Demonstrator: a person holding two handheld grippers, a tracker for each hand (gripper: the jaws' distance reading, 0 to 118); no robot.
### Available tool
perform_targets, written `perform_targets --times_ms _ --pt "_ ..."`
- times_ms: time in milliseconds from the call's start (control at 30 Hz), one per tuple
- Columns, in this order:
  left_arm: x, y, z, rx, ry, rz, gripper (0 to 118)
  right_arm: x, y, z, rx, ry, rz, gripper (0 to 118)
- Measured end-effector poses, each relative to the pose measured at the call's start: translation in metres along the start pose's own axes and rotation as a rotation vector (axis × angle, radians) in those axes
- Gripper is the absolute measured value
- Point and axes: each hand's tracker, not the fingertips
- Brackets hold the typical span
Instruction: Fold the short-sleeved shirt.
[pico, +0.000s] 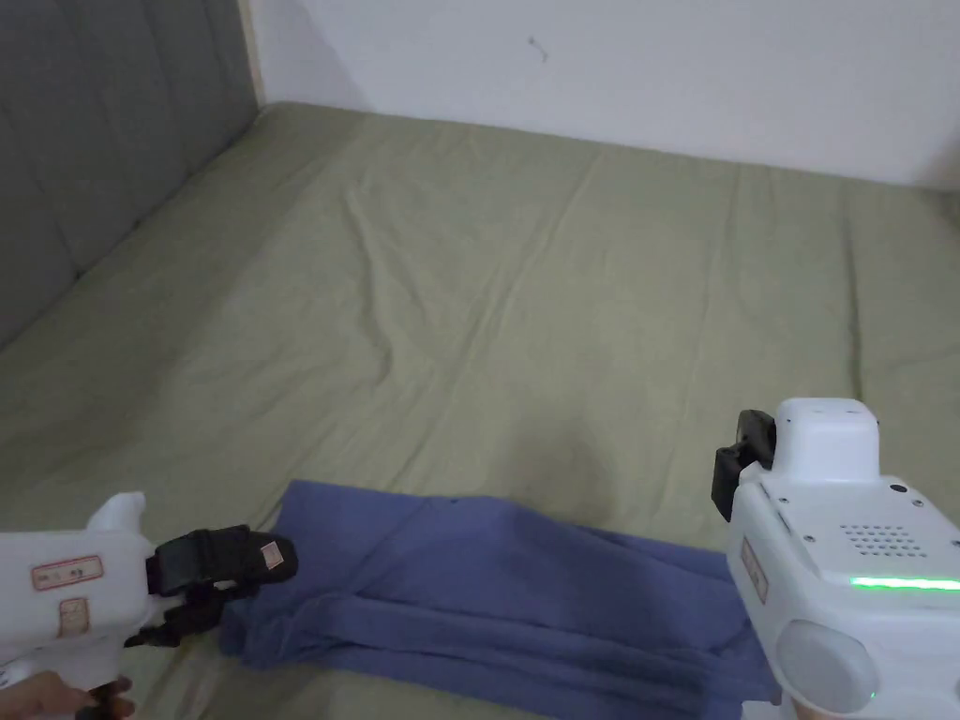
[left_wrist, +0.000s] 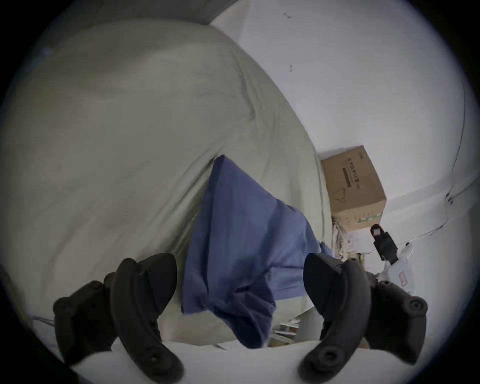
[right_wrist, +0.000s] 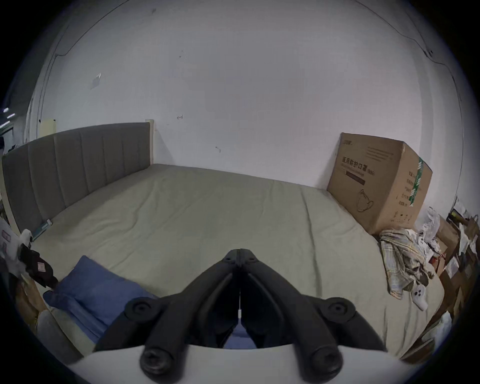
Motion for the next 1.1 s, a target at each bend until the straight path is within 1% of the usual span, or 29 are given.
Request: perform_targets --times_ms 100,200,267,300,367,400,433,467,500,533,633,767,900,1033,1100 --pt "-0.011 0.002 -0.019 -0.039 -0.017 0.017 105 -0.003 0.000 -0.008 -0.019 0.004 0.011 1" --pt "-0.010 0.006 -0.017 -0.046 -0.061 0.016 105 -0.002 0.002 -0.015 -0.040 0.009 0.007 1" --pt "-0.013 0.008 -0.020 -0.054 -0.078 0.035 102 -0.002 0.002 -0.019 -0.050 0.010 0.003 1" --pt "-0.014 0.008 -0.022 -0.060 -0.089 0.040 84 -0.001 0.001 -0.021 -0.056 0.009 -0.002 1" --pt "-0.015 0.009 -0.023 -0.066 -0.080 0.044 6 0.000 0.000 -0.023 -0.073 0.018 -0.021 1" --pt "-0.016 0.009 -0.036 -0.105 -0.014 0.084 5 0.001 -0.001 -0.024 -0.079 0.022 -0.032 1" --pt "-0.016 0.005 -0.053 -0.139 0.042 0.064 5 0.002 -0.002 -0.025 -0.083 0.020 -0.042 1" --pt "-0.015 0.008 -0.055 -0.125 -0.013 0.049 5 0.003 -0.003 -0.026 -0.087 0.021 -0.058 1" --pt "-0.013 0.011 -0.054 -0.110 -0.041 0.073 5 0.006 -0.004 -0.027 -0.095 0.028 -0.076 1" --pt "-0.009 0.014 -0.052 -0.104 -0.026 0.081 5 0.009 -0.004 -0.026 -0.100 0.028 -0.086 1" --pt "-0.003 0.016 -0.043 -0.095 0.040 0.032 5 0.019 -0.005 -0.027 -0.113 0.019 -0.119 1" --pt "0.005 0.020 -0.026 -0.069 0.037 0.034 5 0.033 -0.007 -0.026 -0.126 0.006 -0.168 1" --pt "0.022 0.019 -0.019 -0.074 0.077 -0.021 5 0.044 -0.013 -0.023 -0.137 -0.003 -0.191 1" --pt "0.053 0.017 -0.013 -0.059 0.103 -0.085 5 0.055 -0.018 -0.020 -0.149 -0.010 -0.215 1" --pt "0.080 0.015 -0.011 -0.049 0.124 -0.160 5 0.062 -0.020 -0.018 -0.153 -0.016 -0.225 1"
